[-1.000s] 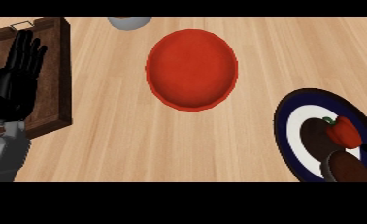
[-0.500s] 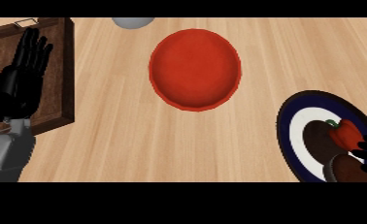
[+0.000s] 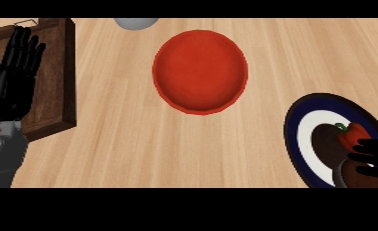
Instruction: Pick the cupcake from the plate and place it in the bowl
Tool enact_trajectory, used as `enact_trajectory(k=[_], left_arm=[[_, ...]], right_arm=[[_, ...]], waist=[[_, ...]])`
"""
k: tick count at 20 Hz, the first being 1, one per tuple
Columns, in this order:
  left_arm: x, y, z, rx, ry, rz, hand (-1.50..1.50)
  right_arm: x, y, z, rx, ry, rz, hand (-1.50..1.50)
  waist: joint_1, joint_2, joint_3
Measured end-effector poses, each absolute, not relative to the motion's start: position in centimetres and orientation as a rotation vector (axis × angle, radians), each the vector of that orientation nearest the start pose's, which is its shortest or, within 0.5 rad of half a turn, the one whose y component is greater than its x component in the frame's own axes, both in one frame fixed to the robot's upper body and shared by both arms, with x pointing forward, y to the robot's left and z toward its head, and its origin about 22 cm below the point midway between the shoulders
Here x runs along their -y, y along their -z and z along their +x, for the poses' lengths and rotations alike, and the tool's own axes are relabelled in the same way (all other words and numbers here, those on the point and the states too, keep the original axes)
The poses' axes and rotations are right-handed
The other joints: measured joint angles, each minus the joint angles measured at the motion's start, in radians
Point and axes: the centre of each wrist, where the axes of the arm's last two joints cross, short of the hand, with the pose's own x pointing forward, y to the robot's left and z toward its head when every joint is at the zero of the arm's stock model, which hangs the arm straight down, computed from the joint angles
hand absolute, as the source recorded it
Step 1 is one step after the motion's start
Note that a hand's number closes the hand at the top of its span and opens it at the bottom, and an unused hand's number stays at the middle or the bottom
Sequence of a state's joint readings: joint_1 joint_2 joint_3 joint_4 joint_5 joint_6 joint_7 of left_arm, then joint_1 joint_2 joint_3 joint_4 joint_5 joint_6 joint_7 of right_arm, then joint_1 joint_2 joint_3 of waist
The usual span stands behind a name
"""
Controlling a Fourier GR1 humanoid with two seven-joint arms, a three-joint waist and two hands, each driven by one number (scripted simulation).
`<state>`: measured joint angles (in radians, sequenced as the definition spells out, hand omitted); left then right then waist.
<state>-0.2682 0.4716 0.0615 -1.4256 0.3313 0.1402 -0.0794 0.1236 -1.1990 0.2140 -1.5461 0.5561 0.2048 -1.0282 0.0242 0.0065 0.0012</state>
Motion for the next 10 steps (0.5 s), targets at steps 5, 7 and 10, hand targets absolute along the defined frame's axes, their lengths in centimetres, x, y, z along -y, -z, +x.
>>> enact_trajectory(k=[5,7,10], left_arm=[[-33.3,-8.0,30.0,1.789,-0.022,0.232,0.00],[-33.2,-8.3,30.3,1.787,-0.023,0.239,0.00],[-32.4,-8.0,30.3,1.787,-0.024,0.234,0.00]], right_arm=[[42.4,-10.6,21.5,1.421,-2.034,-0.025,-1.50],[42.1,-9.8,21.6,1.414,-2.040,-0.016,-1.50],[42.1,-9.1,22.1,1.407,-2.047,-0.020,-1.50]], waist=[[-0.008,-0.003,-0.001],[-0.012,-0.004,-0.001],[-0.013,-0.004,-0.001]])
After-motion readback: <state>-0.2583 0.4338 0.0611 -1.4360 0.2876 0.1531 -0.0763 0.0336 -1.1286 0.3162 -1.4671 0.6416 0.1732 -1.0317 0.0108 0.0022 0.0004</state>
